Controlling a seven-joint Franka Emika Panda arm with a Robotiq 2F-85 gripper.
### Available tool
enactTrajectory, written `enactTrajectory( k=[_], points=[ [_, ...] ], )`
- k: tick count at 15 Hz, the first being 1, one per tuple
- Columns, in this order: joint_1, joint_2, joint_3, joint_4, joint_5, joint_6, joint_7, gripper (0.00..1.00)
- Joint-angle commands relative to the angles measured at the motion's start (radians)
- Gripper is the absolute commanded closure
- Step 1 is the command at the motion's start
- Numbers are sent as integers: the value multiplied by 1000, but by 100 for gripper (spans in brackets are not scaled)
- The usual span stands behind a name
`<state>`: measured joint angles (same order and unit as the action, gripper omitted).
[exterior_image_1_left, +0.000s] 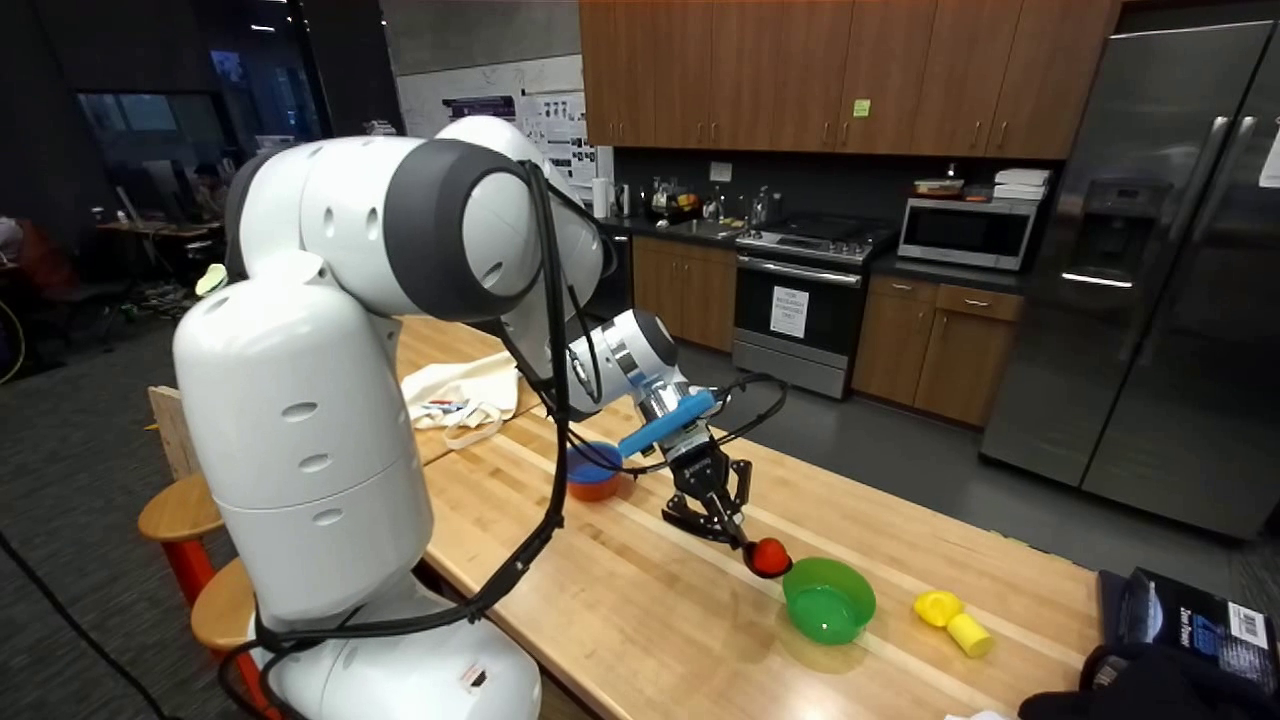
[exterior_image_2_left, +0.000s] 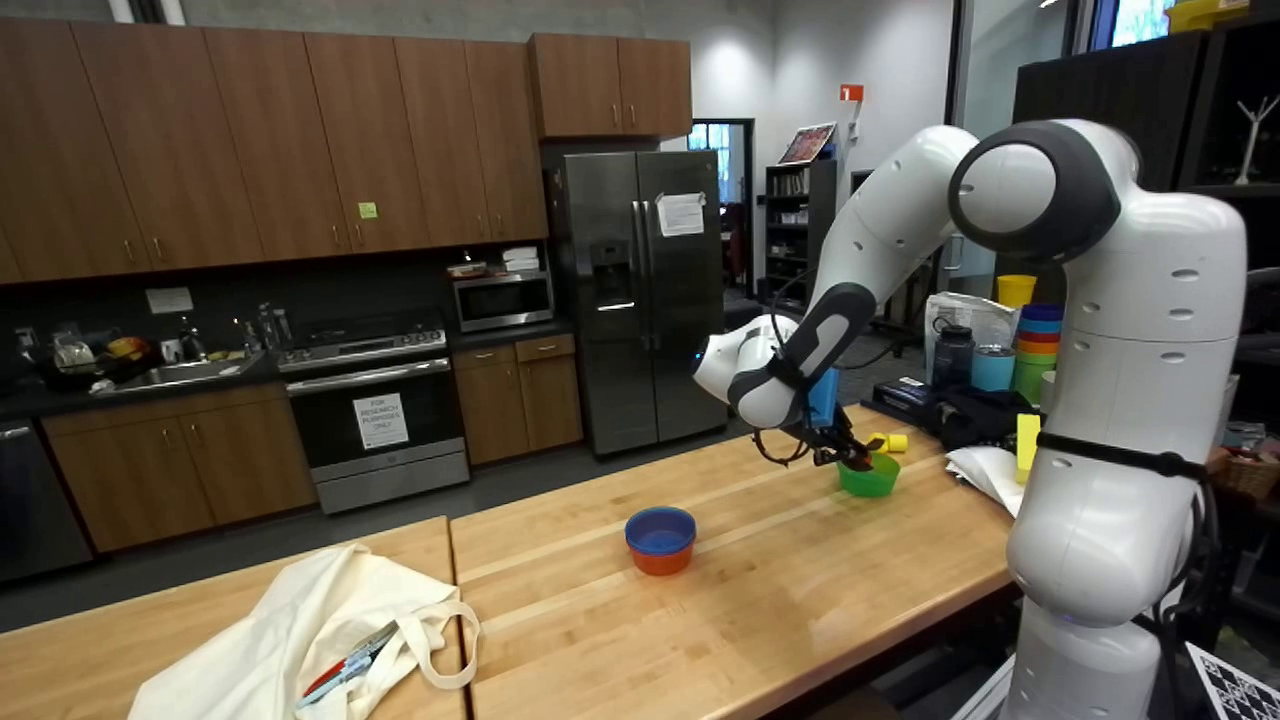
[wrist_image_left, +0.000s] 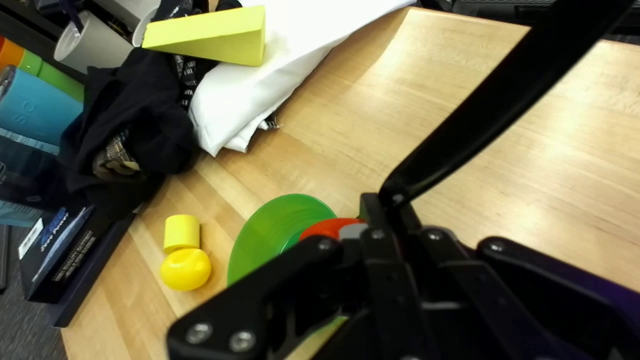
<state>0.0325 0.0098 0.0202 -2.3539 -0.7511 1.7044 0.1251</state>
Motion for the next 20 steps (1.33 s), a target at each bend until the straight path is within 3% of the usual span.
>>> enactTrajectory(
  k=[1,20],
  points=[
    [-15,9,-11,15,-16,8,-29,98],
    [-47,67,-41,46,-17,49,-71,98]
  ],
)
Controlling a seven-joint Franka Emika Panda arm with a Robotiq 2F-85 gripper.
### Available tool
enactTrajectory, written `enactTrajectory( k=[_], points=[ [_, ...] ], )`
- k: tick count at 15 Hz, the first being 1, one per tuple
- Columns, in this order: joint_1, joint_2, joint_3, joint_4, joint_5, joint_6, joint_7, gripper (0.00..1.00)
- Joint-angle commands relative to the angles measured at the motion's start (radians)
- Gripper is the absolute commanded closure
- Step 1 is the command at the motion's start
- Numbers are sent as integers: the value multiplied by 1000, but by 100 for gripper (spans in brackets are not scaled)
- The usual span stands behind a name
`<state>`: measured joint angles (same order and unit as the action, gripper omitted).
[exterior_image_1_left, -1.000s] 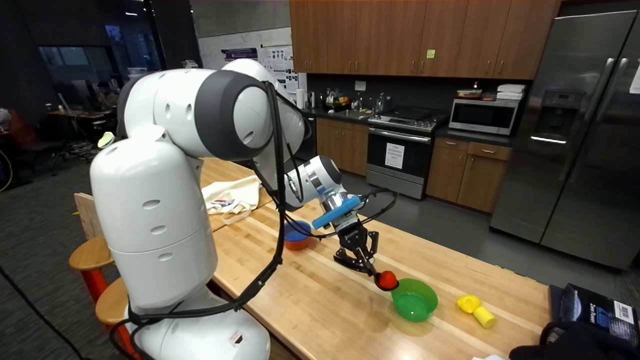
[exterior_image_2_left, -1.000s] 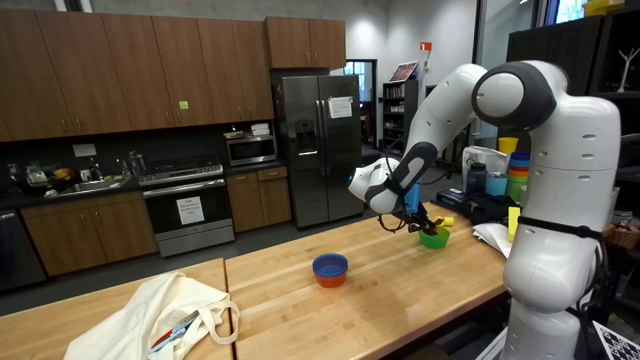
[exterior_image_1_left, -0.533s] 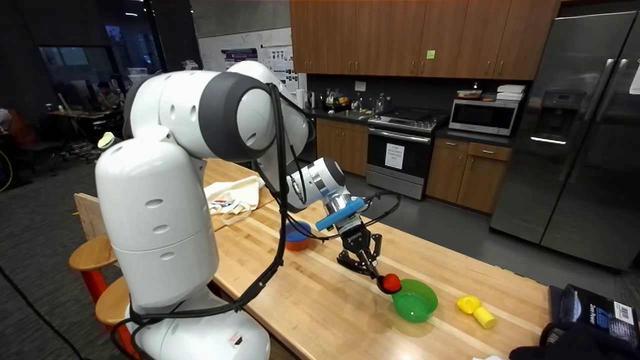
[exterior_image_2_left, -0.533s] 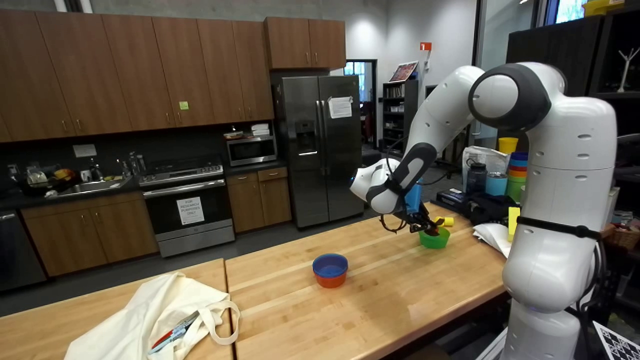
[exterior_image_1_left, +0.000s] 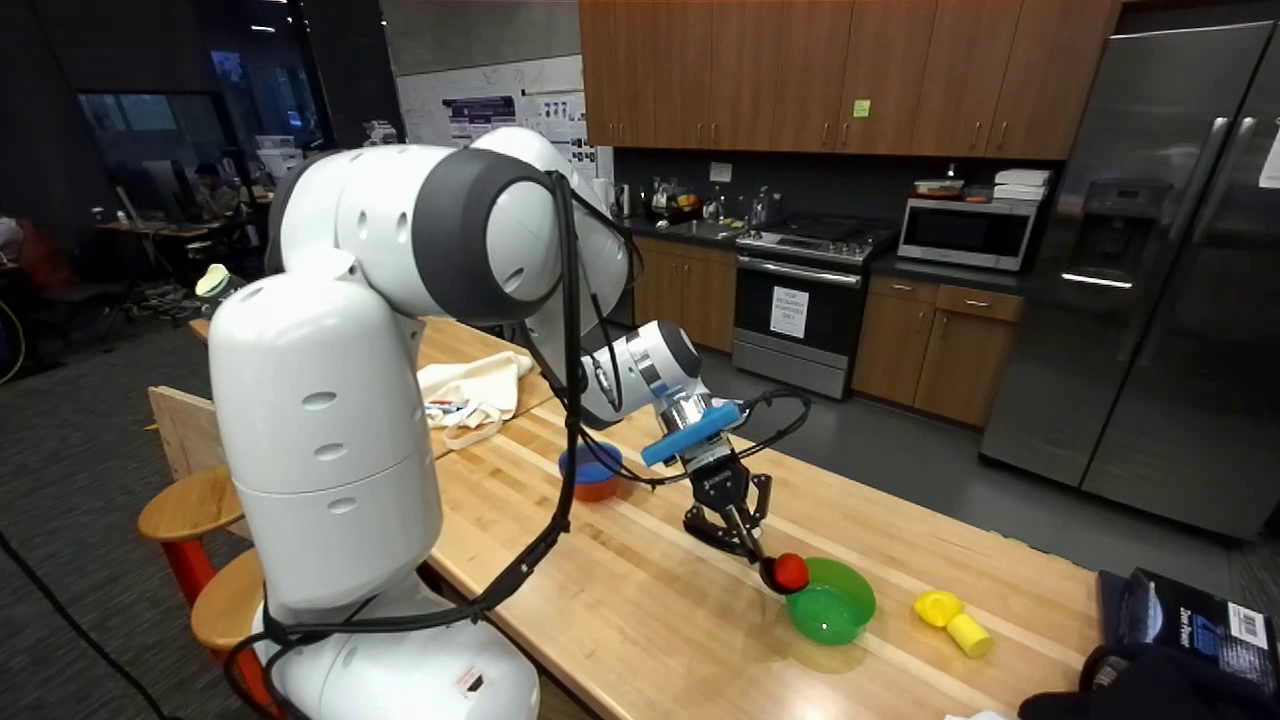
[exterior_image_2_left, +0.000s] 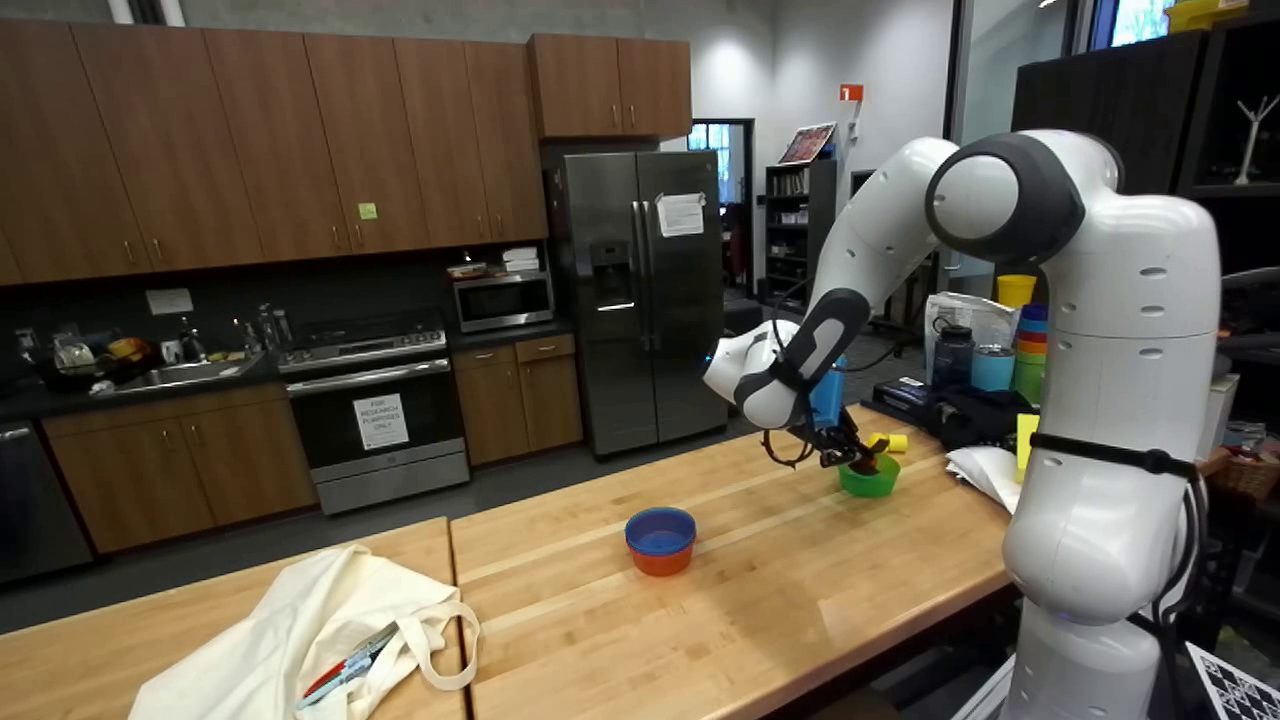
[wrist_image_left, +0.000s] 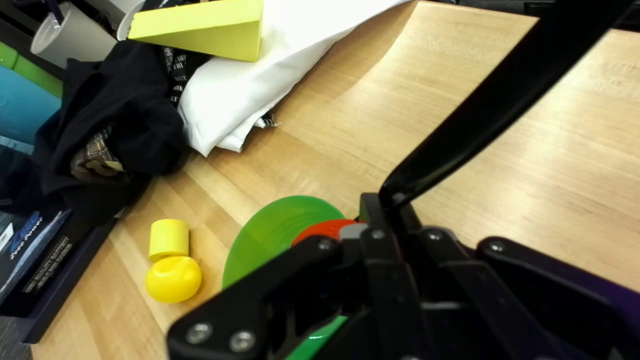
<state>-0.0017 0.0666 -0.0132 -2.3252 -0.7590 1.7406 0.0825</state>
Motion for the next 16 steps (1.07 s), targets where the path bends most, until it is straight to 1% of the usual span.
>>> enactTrajectory(
  k=[1,16],
  points=[
    [-13,14,-9,20,-9,17,-31,98],
    [-5,49,-4,46,-9,43,-85,98]
  ],
)
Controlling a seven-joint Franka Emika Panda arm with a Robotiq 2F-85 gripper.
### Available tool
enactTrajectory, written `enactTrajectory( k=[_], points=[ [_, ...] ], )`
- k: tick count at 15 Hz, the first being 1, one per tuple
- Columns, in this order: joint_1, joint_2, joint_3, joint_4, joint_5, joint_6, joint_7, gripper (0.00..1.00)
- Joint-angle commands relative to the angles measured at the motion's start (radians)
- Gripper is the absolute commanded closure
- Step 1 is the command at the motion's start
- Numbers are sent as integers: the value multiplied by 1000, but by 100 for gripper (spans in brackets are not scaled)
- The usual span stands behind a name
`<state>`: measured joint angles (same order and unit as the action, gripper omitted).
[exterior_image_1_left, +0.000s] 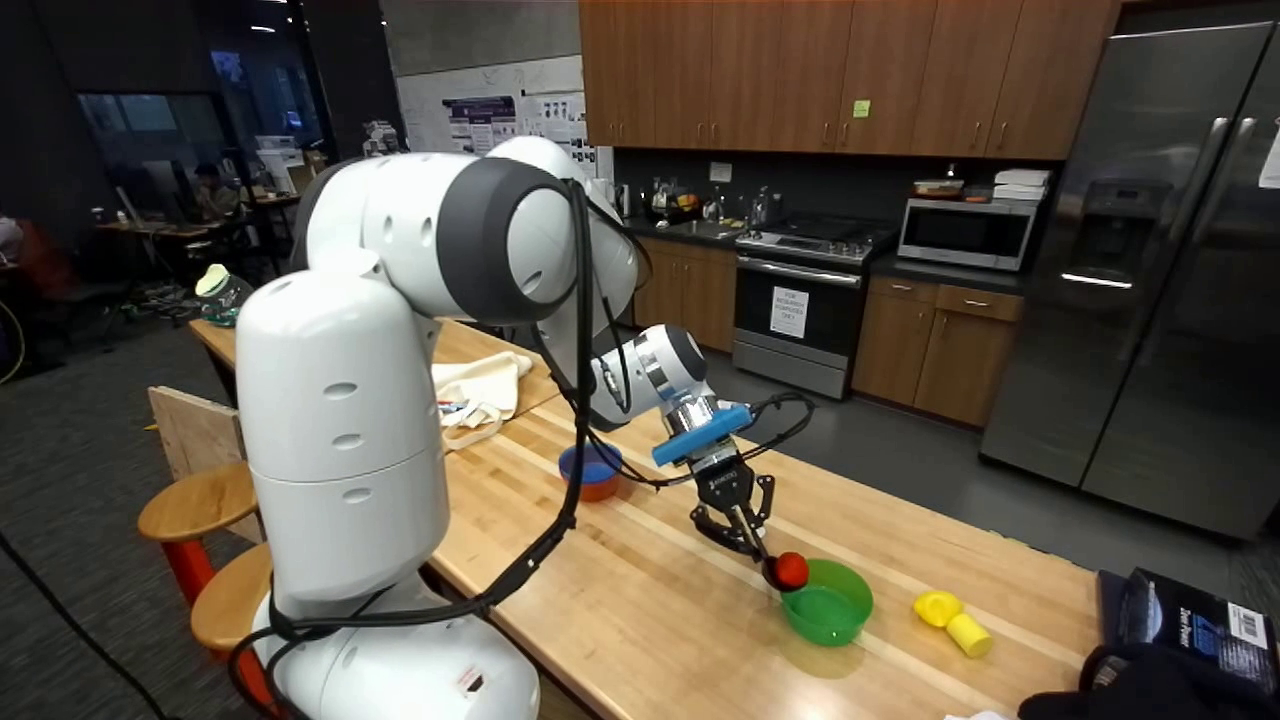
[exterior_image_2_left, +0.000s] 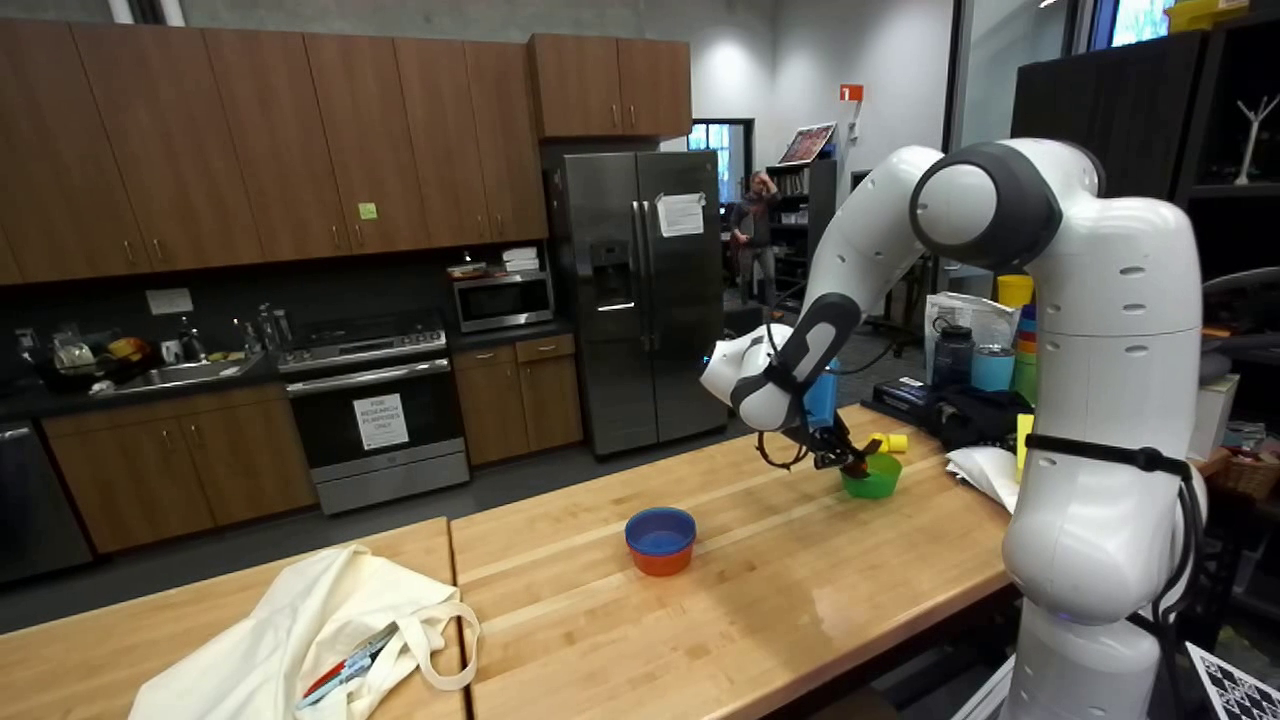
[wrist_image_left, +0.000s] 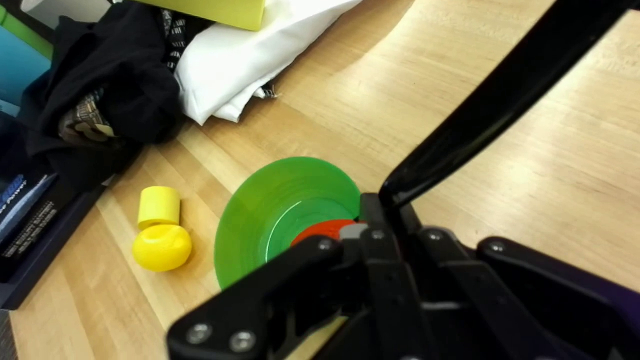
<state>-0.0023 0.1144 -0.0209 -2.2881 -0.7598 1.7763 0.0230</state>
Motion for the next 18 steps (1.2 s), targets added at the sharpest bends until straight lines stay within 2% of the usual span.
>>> enactTrajectory(
  k=[1,11,14,18],
  points=[
    [-3,2,5,9,-7,8,-28,98],
    [1,-21,17,-10,0,42,-37,98],
    [-13,-57,12,-56,12,191,-45,98],
    [-29,-93,-2,-134,45,467,-26,98]
  ],
)
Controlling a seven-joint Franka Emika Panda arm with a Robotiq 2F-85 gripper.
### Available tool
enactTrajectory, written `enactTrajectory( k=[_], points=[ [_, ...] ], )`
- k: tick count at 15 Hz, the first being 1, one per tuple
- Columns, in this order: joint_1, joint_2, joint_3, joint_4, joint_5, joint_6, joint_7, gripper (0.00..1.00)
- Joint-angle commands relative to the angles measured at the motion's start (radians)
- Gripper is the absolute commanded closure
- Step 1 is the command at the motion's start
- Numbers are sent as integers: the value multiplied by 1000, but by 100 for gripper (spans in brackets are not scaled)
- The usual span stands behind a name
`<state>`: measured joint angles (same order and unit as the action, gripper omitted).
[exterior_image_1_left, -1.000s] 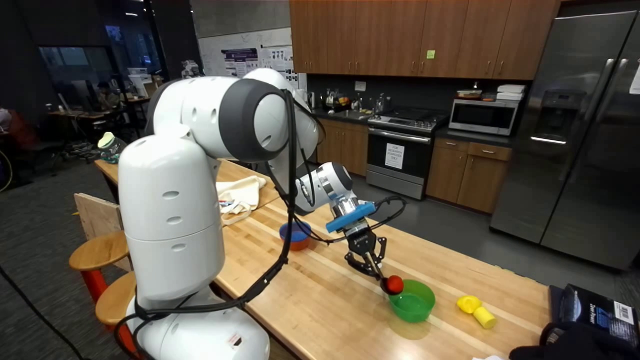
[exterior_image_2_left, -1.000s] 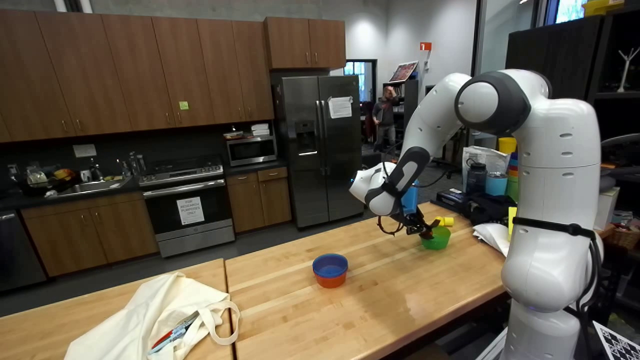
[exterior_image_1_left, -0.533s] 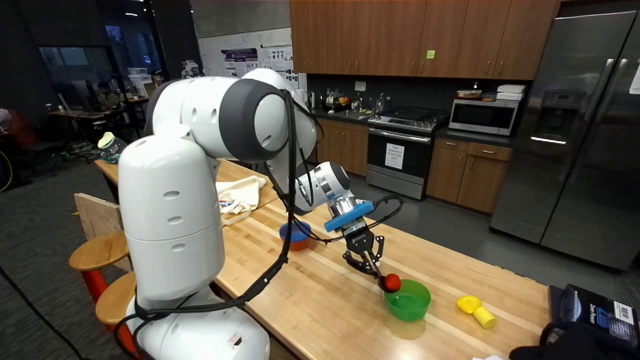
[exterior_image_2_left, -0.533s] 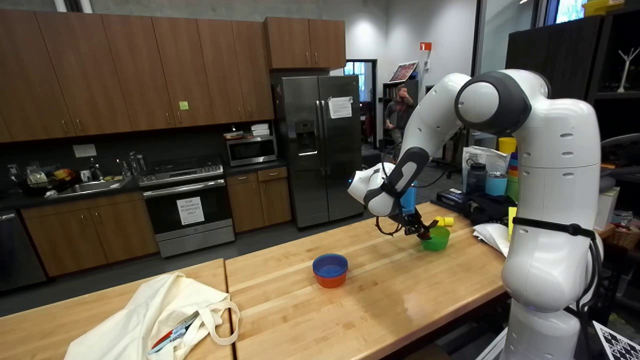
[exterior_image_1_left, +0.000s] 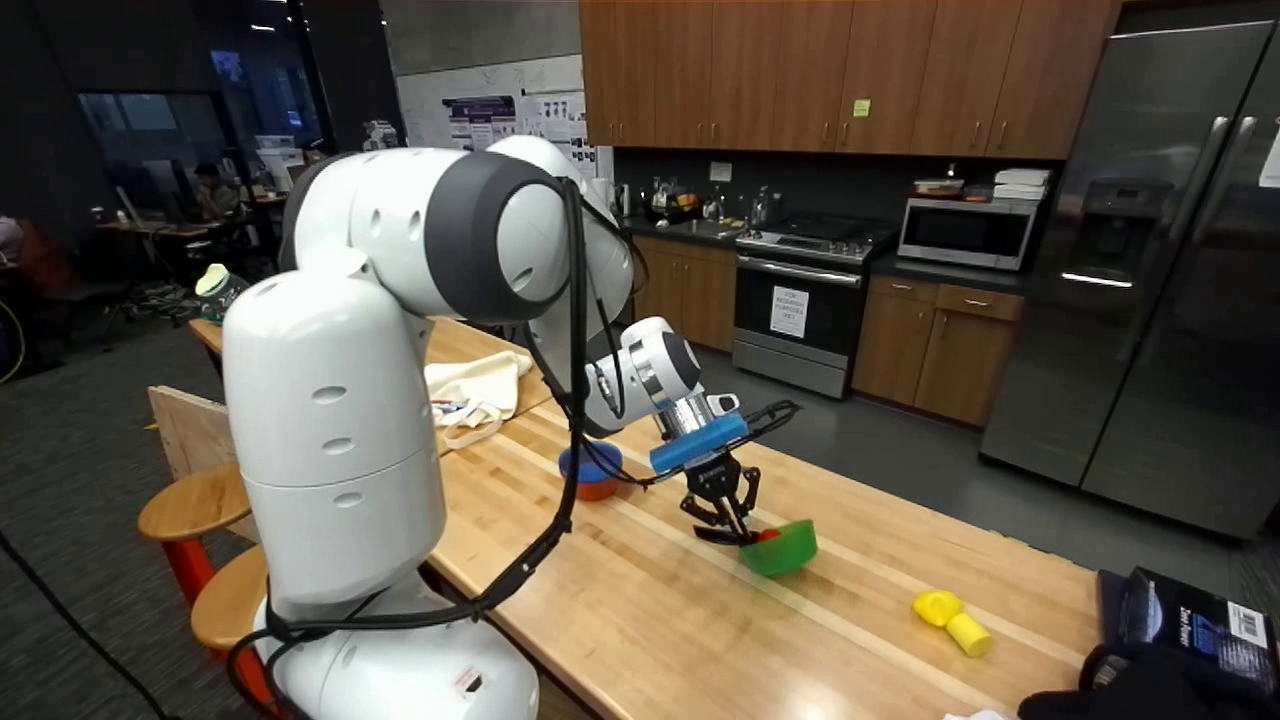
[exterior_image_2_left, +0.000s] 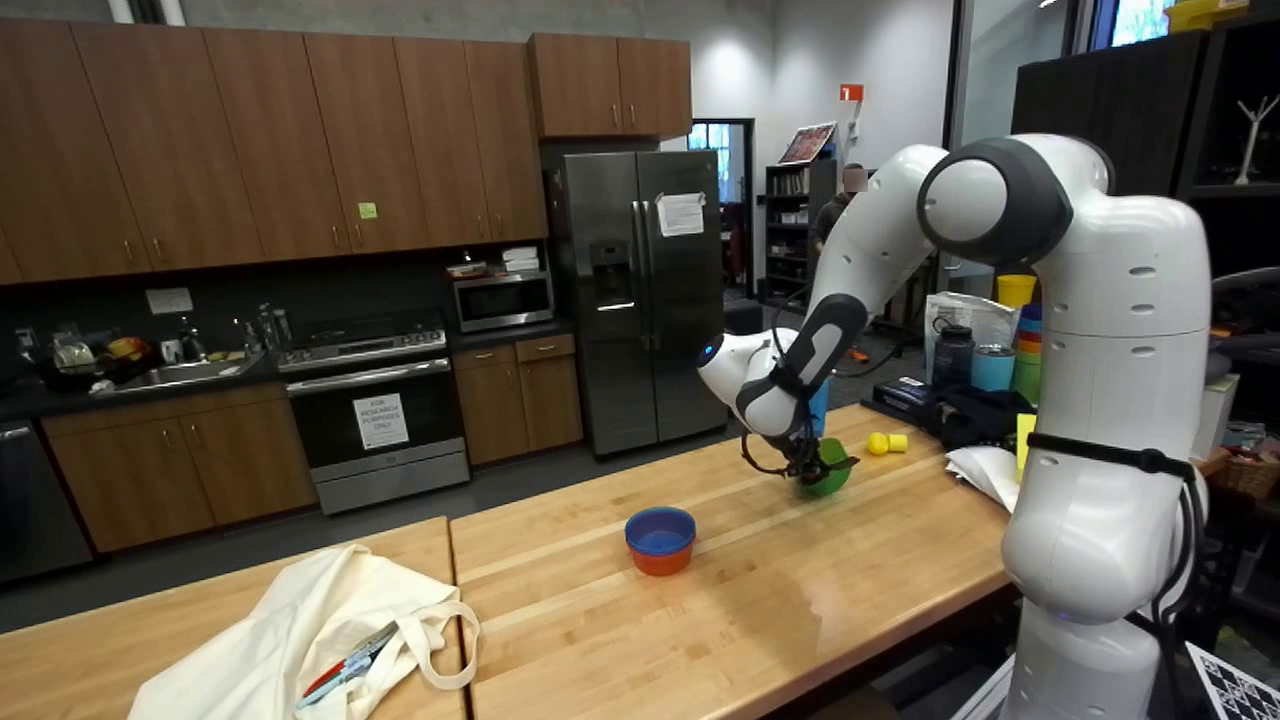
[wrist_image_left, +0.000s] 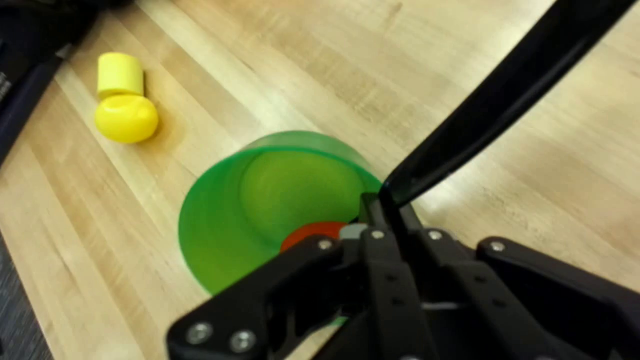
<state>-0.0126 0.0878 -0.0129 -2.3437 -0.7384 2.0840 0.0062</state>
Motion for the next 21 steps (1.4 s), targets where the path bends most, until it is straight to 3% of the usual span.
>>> enactTrajectory(
  k=[1,5,9,21],
  points=[
    [-22,-75,-14,-97,22,227,-9,98],
    [-27,-93,-28,-149,14,394,-18,98],
    [-27,-86,-34,-168,9,489,-40,98],
    [-15,-64,-22,-175,-10,556,-91,98]
  ],
)
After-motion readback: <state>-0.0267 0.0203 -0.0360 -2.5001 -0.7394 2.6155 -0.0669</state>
